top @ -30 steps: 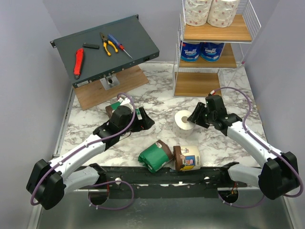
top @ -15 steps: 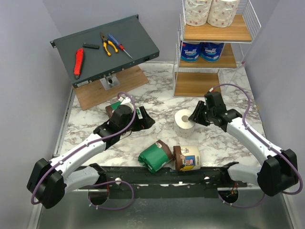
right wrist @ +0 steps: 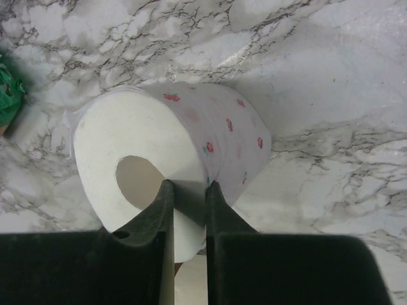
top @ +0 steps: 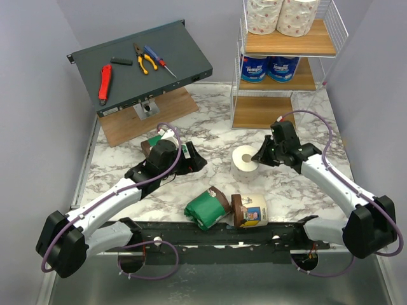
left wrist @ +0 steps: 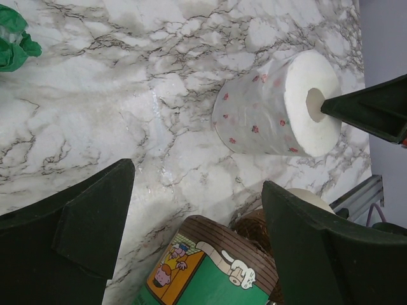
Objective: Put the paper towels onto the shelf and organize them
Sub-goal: Pick up the paper towel from the center of the board.
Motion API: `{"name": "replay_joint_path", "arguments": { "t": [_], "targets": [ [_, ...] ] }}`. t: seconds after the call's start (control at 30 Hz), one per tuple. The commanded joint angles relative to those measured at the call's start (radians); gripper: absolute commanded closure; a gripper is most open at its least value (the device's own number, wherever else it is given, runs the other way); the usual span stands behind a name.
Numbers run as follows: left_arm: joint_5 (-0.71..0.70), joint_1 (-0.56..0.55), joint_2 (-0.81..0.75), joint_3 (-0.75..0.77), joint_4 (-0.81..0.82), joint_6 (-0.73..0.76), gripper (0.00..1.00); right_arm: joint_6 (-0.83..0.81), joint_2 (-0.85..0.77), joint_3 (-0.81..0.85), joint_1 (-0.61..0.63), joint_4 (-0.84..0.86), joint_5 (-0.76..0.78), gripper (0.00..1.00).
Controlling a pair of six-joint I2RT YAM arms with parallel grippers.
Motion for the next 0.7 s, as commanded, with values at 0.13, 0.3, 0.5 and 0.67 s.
{"name": "replay_joint_path", "arguments": {
  "t": [0.13, 0.3, 0.5, 0.67],
  "targets": [
    [0.022, -0.005, -0.023, 0.036, -0.019, -0.009, 0.15, 0.002, -0.016, 0.132, 0.007, -0.124, 0.099, 0.99],
    [0.021, -0.005, -0.031, 0.095, -0.052, -0.002, 0.15, 0.023, 0.001, 0.295, 0.005, -0.231, 0.151, 0.99],
    [-0.001, -0.004, -0.036, 0.237, -0.105, 0.038, 0.15, 0.068, 0.047, 0.604, 0.003, -0.370, 0.180, 0.99],
    [-0.034, -0.004, -0.040, 0.356, -0.119, 0.084, 0.15, 0.093, 0.103, 0.871, 0.004, -0.483, 0.203, 0.99]
  ]
}}
